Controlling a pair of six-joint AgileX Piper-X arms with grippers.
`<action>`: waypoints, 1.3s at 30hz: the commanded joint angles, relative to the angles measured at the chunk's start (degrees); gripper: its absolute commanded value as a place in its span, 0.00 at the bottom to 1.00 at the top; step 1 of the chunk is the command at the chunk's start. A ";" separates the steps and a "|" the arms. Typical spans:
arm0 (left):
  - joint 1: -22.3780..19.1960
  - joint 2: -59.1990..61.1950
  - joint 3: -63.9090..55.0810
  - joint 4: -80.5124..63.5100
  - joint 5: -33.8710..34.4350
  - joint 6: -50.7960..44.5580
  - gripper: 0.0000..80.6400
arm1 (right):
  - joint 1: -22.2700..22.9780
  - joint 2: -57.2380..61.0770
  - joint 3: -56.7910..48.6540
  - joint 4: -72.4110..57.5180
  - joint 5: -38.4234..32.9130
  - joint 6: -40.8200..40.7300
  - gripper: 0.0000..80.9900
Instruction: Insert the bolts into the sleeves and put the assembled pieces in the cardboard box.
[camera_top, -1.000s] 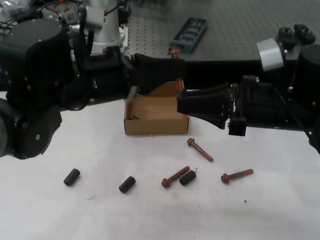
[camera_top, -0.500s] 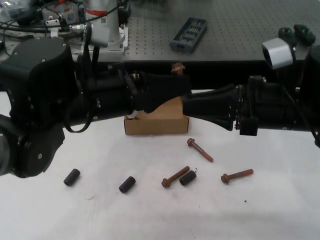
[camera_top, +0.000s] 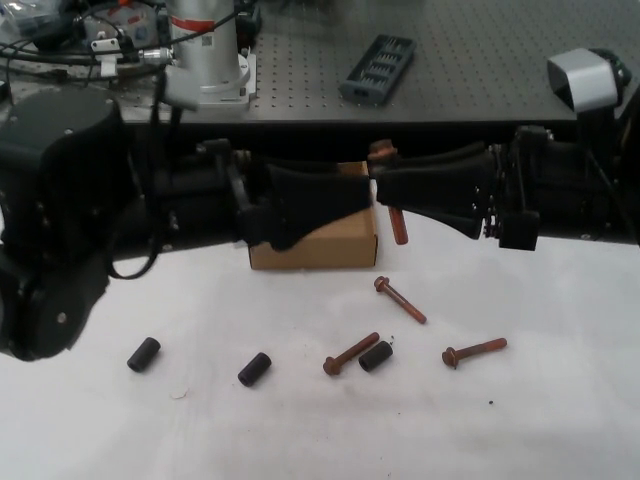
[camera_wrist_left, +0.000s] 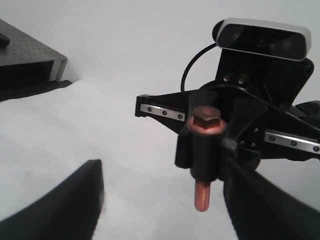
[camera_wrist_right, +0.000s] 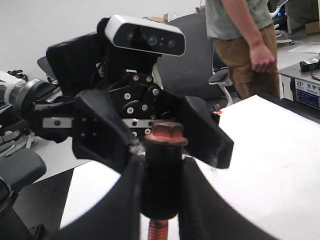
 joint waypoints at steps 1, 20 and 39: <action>0.69 -1.72 -0.20 1.92 1.32 0.95 0.60 | -0.22 -0.79 -0.72 -1.43 0.58 1.38 0.05; 0.84 -3.39 -0.20 10.45 1.08 2.95 0.58 | -0.22 -0.79 -0.72 0.84 0.72 0.93 0.05; 0.23 -3.39 -0.20 10.45 0.44 2.95 0.58 | -0.22 -0.79 -0.72 5.77 0.86 -0.78 0.05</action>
